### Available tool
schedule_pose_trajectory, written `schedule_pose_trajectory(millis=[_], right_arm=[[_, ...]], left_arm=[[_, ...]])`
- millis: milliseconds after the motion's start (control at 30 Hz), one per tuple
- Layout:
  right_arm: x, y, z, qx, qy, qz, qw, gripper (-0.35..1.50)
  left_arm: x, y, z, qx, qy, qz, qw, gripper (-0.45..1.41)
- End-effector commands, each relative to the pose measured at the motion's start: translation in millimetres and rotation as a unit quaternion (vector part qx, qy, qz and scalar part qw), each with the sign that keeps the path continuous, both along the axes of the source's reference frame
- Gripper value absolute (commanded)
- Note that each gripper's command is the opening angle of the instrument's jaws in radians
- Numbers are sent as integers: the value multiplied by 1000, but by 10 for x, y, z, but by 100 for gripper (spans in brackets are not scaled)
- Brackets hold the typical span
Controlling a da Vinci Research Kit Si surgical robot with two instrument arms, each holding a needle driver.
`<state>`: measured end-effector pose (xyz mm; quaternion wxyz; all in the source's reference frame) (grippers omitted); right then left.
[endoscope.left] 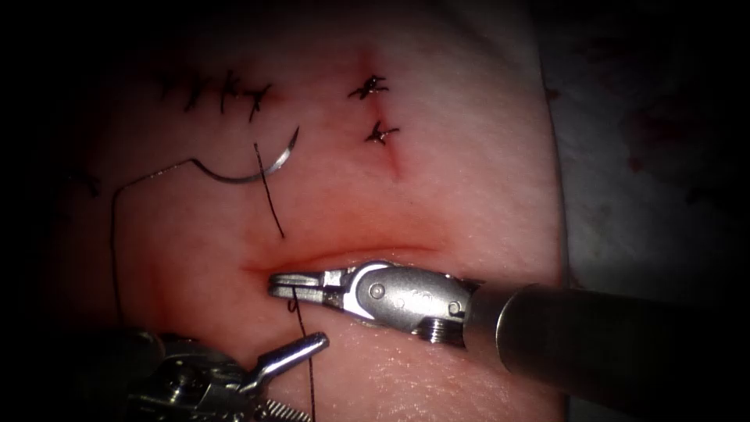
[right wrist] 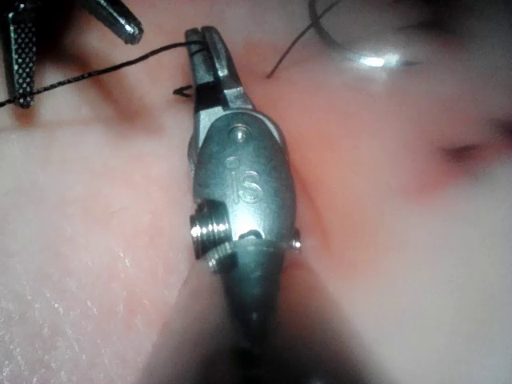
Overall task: Wound Closure
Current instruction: Use the right driver to hand off a longer length of suture to the left driver.
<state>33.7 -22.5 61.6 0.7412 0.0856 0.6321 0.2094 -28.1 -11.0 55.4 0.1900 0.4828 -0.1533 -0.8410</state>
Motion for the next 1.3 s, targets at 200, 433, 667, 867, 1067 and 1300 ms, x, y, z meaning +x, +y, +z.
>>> schedule_pose_trajectory(millis=[200,433,667,867,1067,1300], right_arm=[[4,11,15,21,2,7,1000,-35],[3,15,20,32,2,10,999,-35],[3,17,23,34,1,12,999,-35],[4,10,24,34,2,10,999,-35],[2,0,17,31,11,12,999,2],[0,-4,3,7,24,43,999,116]], left_arm=[[-12,-3,10,-3,-2,4,1000,59],[-22,-18,16,-18,7,32,999,42],[-19,-26,14,-20,13,47,999,-8],[-13,-14,10,-6,34,58,998,-45],[6,6,-3,-6,34,37,999,-45],[30,19,-27,-10,31,24,999,-45]])
